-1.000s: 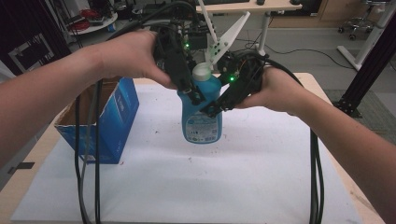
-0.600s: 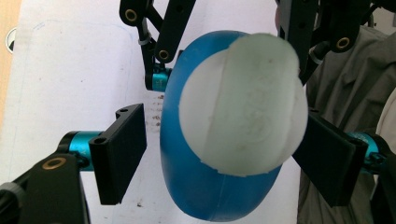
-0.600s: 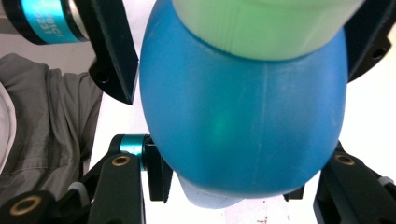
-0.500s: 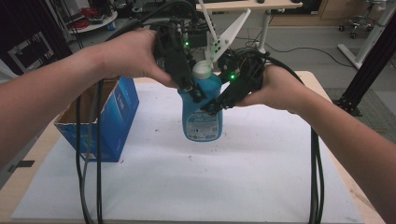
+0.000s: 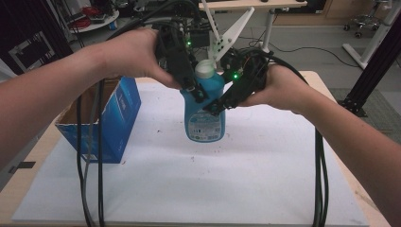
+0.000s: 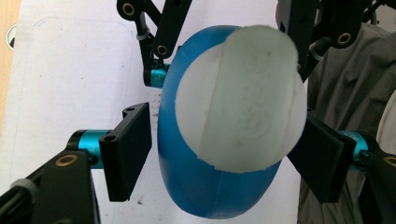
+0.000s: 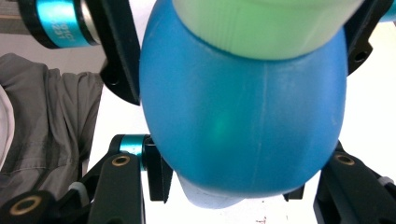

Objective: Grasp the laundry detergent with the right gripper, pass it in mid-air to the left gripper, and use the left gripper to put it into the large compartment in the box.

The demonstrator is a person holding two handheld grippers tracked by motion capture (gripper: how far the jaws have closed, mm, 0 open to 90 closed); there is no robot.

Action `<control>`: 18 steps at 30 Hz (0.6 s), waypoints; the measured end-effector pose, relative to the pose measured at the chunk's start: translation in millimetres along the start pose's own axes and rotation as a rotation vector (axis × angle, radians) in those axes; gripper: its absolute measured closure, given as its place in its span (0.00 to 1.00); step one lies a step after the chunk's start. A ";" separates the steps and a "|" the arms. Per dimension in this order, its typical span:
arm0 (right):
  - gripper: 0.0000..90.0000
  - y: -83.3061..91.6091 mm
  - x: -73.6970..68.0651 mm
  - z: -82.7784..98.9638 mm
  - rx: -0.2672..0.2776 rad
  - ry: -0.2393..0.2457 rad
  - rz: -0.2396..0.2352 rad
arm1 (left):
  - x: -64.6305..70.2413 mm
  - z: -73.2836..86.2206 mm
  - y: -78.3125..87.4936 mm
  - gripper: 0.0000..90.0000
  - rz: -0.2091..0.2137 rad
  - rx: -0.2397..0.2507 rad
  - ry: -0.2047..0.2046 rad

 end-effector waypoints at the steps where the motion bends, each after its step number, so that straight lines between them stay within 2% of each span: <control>1: 0.53 0.5 -1.7 1.0 -0.007 -0.020 -0.001 | -0.2 0.0 0.0 0.30 0.000 0.001 -0.002; 5: 0.53 0.1 -1.4 0.4 -0.004 -0.019 -0.001 | 0.2 0.4 -0.4 0.30 0.000 -0.005 0.001; 6: 0.53 -0.4 0.0 -0.5 0.003 0.001 0.001 | 0.1 0.6 -0.5 0.30 -0.002 -0.007 0.000; 12: 0.53 -0.3 -1.9 0.6 -0.008 -0.018 -0.002 | 0.5 0.3 -0.5 0.33 -0.006 -0.010 -0.006; 15: 0.53 -0.8 -0.4 -0.5 -0.002 0.001 -0.001 | 1.1 0.2 -1.6 0.34 -0.010 -0.016 -0.005; 16: 0.53 -0.5 -1.5 0.0 -0.006 -0.011 -0.001 | 1.0 0.0 -2.0 0.34 -0.013 -0.017 -0.007; 18: 0.53 -0.8 -0.7 -0.5 -0.003 -0.002 -0.001 | 1.2 -0.1 -2.3 0.34 -0.012 -0.019 -0.010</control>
Point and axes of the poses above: each handheld gripper's, and its own axes: y roughly backward along the jaws, z roughly out of its underside, x roughly to its right, the point moved 8 cm from there along -y, roughly forward along the jaws, and after that the axes turned 11 degrees about -z, right-handed, at the moved point
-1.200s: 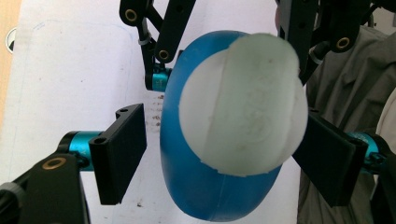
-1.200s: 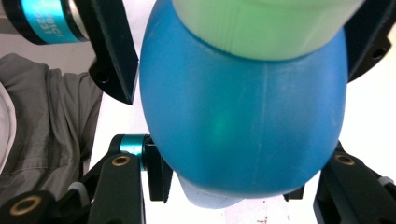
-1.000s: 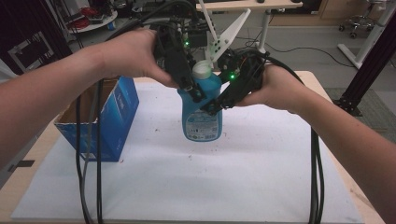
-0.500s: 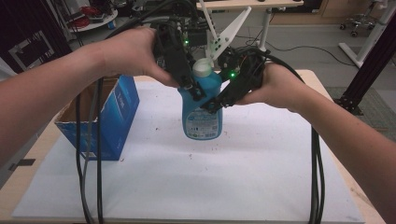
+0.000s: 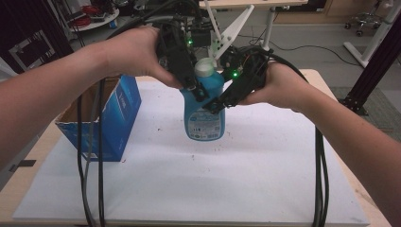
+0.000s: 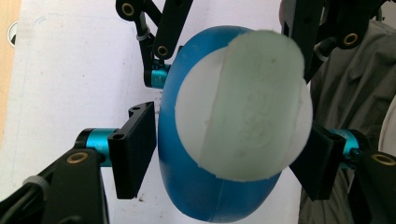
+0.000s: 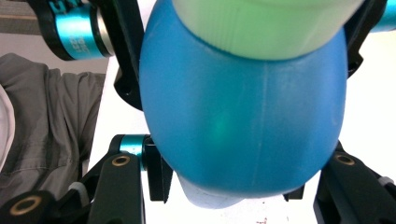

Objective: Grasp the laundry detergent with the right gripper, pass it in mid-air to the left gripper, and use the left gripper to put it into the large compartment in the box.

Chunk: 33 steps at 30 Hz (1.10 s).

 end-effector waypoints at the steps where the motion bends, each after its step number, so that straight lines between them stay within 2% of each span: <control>1: 0.53 -0.2 -0.7 0.3 -0.002 -0.006 -0.002 | 0.7 -0.5 -0.3 0.34 0.001 0.001 0.004; 10: 0.53 -0.7 -3.1 1.3 -0.019 -0.034 -0.003 | 3.2 -1.2 -2.0 0.38 0.000 0.000 0.016; 11: 0.53 -0.9 -5.5 1.2 -0.024 -0.072 0.003 | 3.8 -1.3 -2.2 0.39 0.004 -0.001 0.018; 16: 0.53 -1.6 -5.3 0.7 -0.017 -0.065 0.005 | 4.4 -1.9 -2.5 0.41 0.000 0.006 0.020; 19: 0.53 -1.7 -5.4 0.8 -0.017 -0.061 0.005 | 4.4 -1.2 -1.9 0.41 0.002 0.001 0.008; 21: 0.52 -1.5 -6.4 1.2 -0.023 -0.071 0.006 | 5.2 -1.4 -2.2 0.41 0.003 0.007 0.018; 22: 0.52 -1.2 -6.2 1.2 -0.024 -0.063 -0.001 | 4.0 -0.4 -1.3 0.41 0.005 -0.003 0.001; 23: 0.52 -1.7 -6.8 1.2 -0.026 -0.079 0.009 | 4.4 -0.3 -1.3 0.41 0.007 -0.001 0.004; 24: 0.52 -1.8 -6.7 1.1 -0.026 -0.071 0.004 | 11.0 -6.3 -6.3 0.41 -0.005 0.064 0.114; 26: 0.52 -2.3 -6.8 0.5 -0.020 -0.082 0.005 | 11.3 -6.7 -6.1 0.41 -0.006 0.072 0.124; 28: 0.51 -2.4 -6.6 -0.3 -0.013 -0.071 0.001 | 11.1 -6.9 -5.3 0.41 -0.011 0.077 0.121; 30: 0.49 -2.7 -8.0 -1.5 -0.006 -0.087 0.001 | 10.8 -7.0 -3.2 0.42 -0.005 0.080 0.120; 31: 0.45 -2.9 -8.8 -2.7 0.003 -0.087 0.001 | 4.7 -2.5 2.8 0.42 0.011 0.040 0.043; 32: 0.33 -3.8 -10.3 -4.5 0.013 -0.106 0.008 | 1.6 -0.8 5.1 0.42 0.014 0.026 0.013; 33: 0.32 -5.2 -1.7 -3.7 0.013 0.014 0.013 | 0.9 -0.8 6.5 0.42 0.018 0.032 0.024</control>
Point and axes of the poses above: each handheld gripper's, and its own axes: y roughly backward along the jaws, z roughly out of its underside, x roughly to its right, the point moved 8 cm from there along -y, roughly forward along the jaws, and after that the axes turned 11 degrees about -z, right-handed, at the moved point
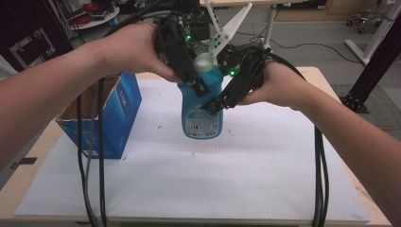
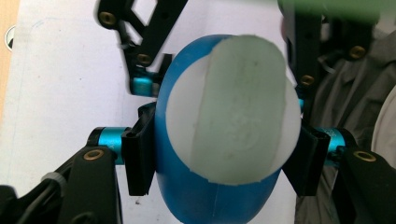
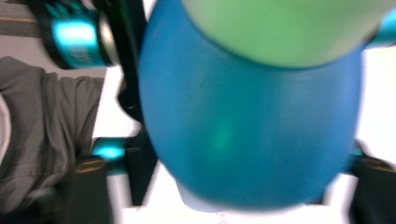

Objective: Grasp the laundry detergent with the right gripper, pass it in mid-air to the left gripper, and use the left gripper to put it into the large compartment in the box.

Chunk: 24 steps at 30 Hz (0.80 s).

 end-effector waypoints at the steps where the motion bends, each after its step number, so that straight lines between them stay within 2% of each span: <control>1: 0.30 -1.4 -1.6 1.0 -0.011 -0.009 -0.001 | -0.9 0.2 1.3 0.42 0.004 0.003 0.006; 2: 0.24 -3.4 -2.9 1.1 -0.012 -0.006 -0.003 | -1.6 0.5 2.7 0.42 0.004 0.005 0.011; 6: 0.22 -4.9 -2.5 2.1 -0.005 -0.009 -0.004 | -5.5 6.1 9.2 0.42 -0.013 -0.007 0.031; 7: 0.14 -3.0 -0.5 2.1 0.002 -0.016 0.009 | -7.2 7.5 10.7 0.42 -0.019 -0.009 0.033; 9: 0.14 2.1 2.2 3.4 0.010 -0.033 0.034 | -11.4 11.3 15.9 0.42 -0.031 -0.009 0.050; 14: 0.14 13.4 6.3 11.8 0.016 -0.071 0.060 | -23.8 22.1 33.0 0.42 -0.076 -0.017 0.111; 21: 0.14 26.2 17.8 38.5 -0.032 -0.151 0.101 | -41.0 41.2 59.9 0.42 -0.140 -0.010 0.203; 24: 0.14 30.0 20.5 51.0 -0.044 -0.179 0.100 | -47.3 50.9 70.4 0.42 -0.162 -0.005 0.239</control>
Point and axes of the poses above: each handheld gripper's, and its own axes: y roughly backward along the jaws, z roughly out of its underside, x roughly to its right, the point moved 8 cm from there along -y, roughly forward along the jaws, and after that the axes turned 11 degrees about -z, right-handed, at the moved point
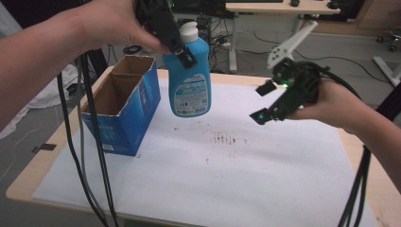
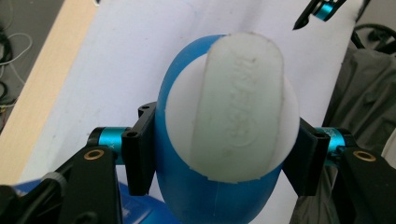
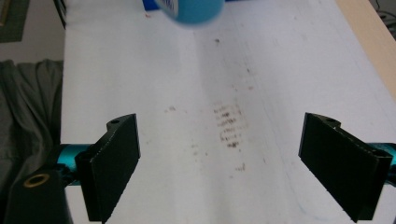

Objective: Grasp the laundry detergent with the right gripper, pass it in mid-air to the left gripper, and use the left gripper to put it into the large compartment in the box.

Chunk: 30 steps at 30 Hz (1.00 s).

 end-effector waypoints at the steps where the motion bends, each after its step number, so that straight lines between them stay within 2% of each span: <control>1: 0.14 0.0 0.0 0.0 0.000 0.000 0.000 | 0.0 0.0 0.0 0.42 0.000 0.000 0.000; 7: 0.14 7.4 10.4 27.8 -0.053 -0.051 0.019 | -18.6 18.5 20.3 0.42 -0.048 -0.003 0.073; 13: 0.14 15.8 16.6 46.7 -0.065 -0.092 0.031 | -37.0 36.8 42.9 0.42 -0.113 0.000 0.151; 21: 0.14 26.9 27.6 67.0 -0.048 -0.157 0.053 | -56.2 64.7 70.7 0.42 -0.193 -0.003 0.245; 30: 0.14 32.7 34.8 75.7 -0.030 -0.194 0.070 | -68.9 90.6 83.0 0.42 -0.249 -0.022 0.319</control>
Point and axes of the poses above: each handheld gripper's, and its own axes: y roughly backward along the jaws, z roughly out of its underside, x roughly to its right, the point moved 8 cm from there along -y, roughly forward along the jaws, and after that the axes turned 11 degrees about -z, right-handed, at the moved point
